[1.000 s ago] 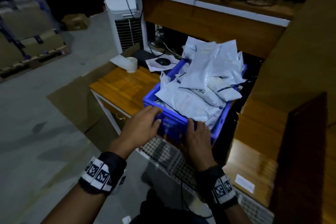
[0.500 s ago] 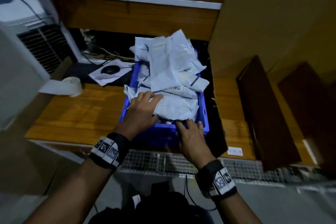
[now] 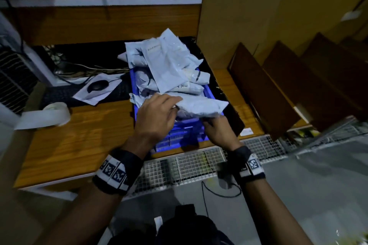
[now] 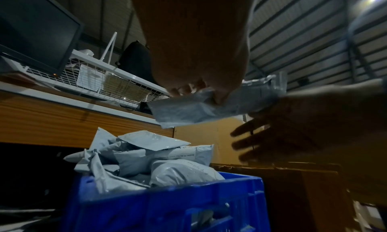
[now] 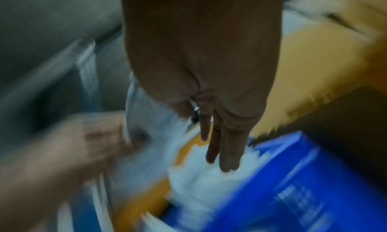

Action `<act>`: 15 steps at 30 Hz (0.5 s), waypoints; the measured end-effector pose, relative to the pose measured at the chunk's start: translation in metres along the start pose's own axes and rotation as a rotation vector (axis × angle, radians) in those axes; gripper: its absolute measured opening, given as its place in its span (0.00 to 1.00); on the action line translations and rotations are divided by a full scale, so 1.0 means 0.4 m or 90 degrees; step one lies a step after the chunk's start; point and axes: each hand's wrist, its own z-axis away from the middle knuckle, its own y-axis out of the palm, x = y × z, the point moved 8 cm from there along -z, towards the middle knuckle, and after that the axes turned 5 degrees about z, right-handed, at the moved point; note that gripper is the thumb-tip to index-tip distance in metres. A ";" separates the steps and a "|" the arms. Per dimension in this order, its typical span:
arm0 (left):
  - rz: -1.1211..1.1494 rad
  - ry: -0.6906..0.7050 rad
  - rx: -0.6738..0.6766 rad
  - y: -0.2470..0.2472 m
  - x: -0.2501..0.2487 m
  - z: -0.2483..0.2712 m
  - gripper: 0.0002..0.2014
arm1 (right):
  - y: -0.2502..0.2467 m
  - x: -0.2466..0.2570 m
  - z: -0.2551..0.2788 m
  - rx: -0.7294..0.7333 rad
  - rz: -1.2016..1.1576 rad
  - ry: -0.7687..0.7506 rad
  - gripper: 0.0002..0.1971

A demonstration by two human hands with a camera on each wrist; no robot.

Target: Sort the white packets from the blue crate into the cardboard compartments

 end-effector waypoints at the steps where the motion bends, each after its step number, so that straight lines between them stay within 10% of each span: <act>1: 0.008 0.029 -0.025 -0.013 -0.019 0.007 0.17 | -0.009 0.018 0.022 0.003 -0.152 0.037 0.15; 7: 0.017 0.116 -0.127 -0.047 -0.087 0.049 0.16 | -0.048 0.099 0.134 0.102 -0.914 0.206 0.39; 15: 0.092 0.039 -0.094 -0.039 -0.100 0.072 0.26 | -0.092 0.104 0.141 0.183 -0.580 0.093 0.24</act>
